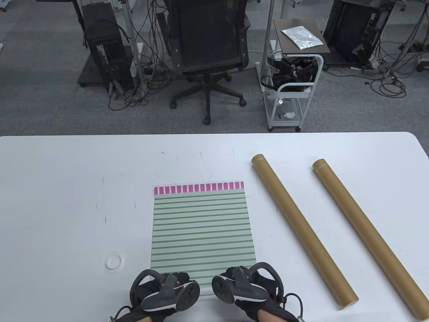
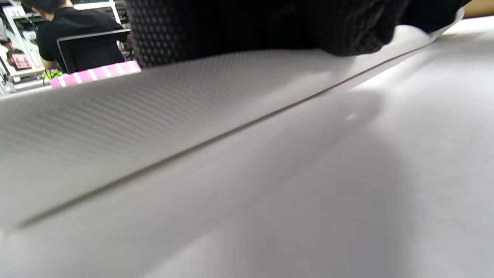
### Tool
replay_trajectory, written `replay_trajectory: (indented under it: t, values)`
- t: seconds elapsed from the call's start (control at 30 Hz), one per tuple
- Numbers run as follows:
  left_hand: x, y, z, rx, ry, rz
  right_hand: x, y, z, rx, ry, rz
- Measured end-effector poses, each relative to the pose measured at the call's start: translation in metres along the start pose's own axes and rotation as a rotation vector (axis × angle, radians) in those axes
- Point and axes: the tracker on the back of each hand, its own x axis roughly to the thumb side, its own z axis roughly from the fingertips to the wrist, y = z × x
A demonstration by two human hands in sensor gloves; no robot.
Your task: Roll up mouse pads and store in mailing tubes
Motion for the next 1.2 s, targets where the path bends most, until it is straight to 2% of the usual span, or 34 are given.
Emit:
replay_trajectory:
  t: [0.07, 0.2, 0.33, 0.5, 0.6, 0.7, 0.83, 0.97, 1.13, 1.2]
  values:
    - [0.000, 0.000, -0.001, -0.003, 0.017, 0.003, 0.001, 0.001, 0.001, -0.014, -0.005, 0.023]
    - [-0.002, -0.003, -0.007, -0.036, 0.038, 0.000, 0.011, 0.001, 0.002, 0.007, -0.061, 0.182]
    - [0.005, -0.004, -0.012, -0.072, 0.025, -0.079, 0.015, 0.002, 0.001, 0.060, -0.089, 0.167]
    - [-0.001, -0.006, -0.016, -0.111, 0.055, 0.012, 0.012, -0.002, 0.005, 0.003, -0.083, 0.137]
    - [-0.005, -0.007, -0.018, -0.120, 0.064, 0.044, 0.013, 0.001, 0.007, 0.023, -0.103, 0.135]
    - [-0.006, -0.008, -0.017, -0.129, 0.063, 0.048, 0.014, 0.001, 0.005, -0.044, -0.098, 0.186]
    - [0.002, -0.005, -0.015, -0.099, 0.040, -0.022, 0.015, 0.001, 0.004, -0.047, -0.089, 0.169]
    - [0.005, 0.000, -0.010, -0.057, 0.015, -0.040, 0.021, 0.000, 0.004, -0.069, -0.087, 0.264]
    - [-0.004, 0.000, -0.002, -0.067, -0.024, 0.056, 0.016, 0.000, 0.002, -0.066, -0.050, 0.188]
    - [-0.003, -0.001, -0.003, -0.031, 0.001, -0.008, 0.012, -0.001, 0.001, -0.070, -0.035, 0.153]
